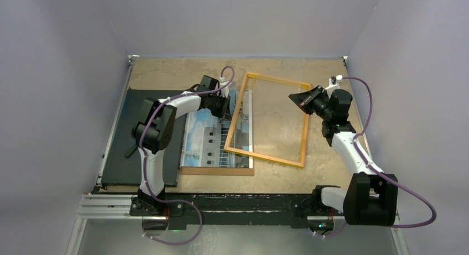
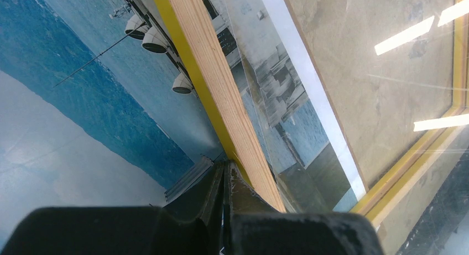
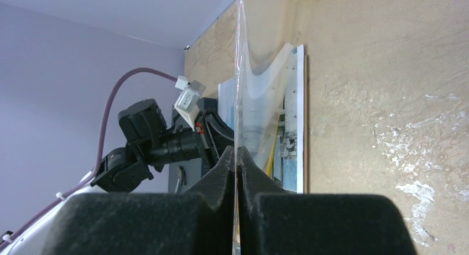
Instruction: Put the photo into the frame
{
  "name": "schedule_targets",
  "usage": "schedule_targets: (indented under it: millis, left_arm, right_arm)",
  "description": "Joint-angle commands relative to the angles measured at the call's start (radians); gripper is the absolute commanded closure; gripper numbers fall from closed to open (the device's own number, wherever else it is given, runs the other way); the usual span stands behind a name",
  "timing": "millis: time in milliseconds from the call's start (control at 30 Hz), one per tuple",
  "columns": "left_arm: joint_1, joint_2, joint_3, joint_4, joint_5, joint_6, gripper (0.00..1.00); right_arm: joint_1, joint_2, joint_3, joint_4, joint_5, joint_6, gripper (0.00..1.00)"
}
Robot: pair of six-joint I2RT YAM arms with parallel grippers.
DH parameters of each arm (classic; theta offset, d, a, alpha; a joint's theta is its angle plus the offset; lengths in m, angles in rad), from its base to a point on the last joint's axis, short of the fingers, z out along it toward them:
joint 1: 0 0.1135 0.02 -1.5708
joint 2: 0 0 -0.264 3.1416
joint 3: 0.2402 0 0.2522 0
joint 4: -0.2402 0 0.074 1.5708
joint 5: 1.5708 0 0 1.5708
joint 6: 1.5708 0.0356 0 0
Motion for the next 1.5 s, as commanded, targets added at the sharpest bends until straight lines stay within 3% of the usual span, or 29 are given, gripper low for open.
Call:
schedule_targets:
  millis: [0,600,1467]
  left_arm:
    - [-0.001,-0.03,-0.017,0.028,0.027,-0.018,1.0]
    - [-0.002,-0.03,-0.018,0.035,0.029,-0.025,1.0]
    - [-0.003,-0.033,-0.017,0.039,0.035,-0.028,1.0]
  right_arm:
    - [0.01,-0.028,-0.004,0.08,-0.01,0.015,1.0]
    - [0.029,0.035,-0.022,0.172,-0.047,0.033,1.0]
    - [0.03,0.08,-0.046,0.127,-0.043,-0.007,1.0]
